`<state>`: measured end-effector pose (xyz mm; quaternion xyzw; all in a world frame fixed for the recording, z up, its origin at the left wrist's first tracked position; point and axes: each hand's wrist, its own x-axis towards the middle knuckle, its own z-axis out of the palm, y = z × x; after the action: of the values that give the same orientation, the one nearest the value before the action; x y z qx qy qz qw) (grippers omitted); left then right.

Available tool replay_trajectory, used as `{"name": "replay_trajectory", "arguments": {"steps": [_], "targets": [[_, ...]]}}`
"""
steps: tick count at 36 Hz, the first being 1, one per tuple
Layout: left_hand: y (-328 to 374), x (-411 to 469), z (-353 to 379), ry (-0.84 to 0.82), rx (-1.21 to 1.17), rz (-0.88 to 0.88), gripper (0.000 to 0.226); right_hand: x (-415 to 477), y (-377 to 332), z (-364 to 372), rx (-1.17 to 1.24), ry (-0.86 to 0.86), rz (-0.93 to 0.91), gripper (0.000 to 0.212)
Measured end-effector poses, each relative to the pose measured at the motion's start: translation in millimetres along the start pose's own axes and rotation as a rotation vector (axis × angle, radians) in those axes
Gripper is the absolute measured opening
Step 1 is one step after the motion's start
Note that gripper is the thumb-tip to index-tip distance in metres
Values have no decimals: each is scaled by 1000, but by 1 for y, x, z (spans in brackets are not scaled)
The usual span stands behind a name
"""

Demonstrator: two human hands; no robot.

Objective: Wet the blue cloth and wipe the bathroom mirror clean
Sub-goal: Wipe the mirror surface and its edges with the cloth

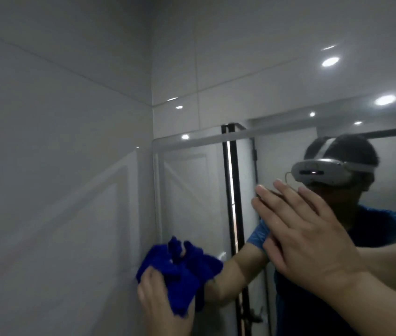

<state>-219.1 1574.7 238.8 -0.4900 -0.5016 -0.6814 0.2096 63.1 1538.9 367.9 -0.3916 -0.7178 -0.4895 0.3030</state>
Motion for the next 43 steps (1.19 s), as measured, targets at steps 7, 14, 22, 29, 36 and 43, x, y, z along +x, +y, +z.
{"name": "replay_trajectory", "arguments": {"steps": [7, 14, 22, 29, 36, 43], "targets": [[116, 160, 13, 7, -71, 22, 67, -1, 2, 2, 35, 42, -12, 70], [227, 219, 28, -165, 143, 463, 34, -1, 1, 1, 69, 4, -1, 72], [287, 173, 45, -247, 73, 728, 63, -3, 7, -10, 161, -32, 34, 53], [235, 218, 16, -421, -171, 539, 78, -11, 38, -19, 351, 186, 41, 66], [109, 282, -16, -298, -7, 247, 72, -3, 138, -66, 72, 349, 398, 59], [118, 280, -11, -183, -8, 155, 38, -29, 228, -108, 2, 268, 755, 66]]}}
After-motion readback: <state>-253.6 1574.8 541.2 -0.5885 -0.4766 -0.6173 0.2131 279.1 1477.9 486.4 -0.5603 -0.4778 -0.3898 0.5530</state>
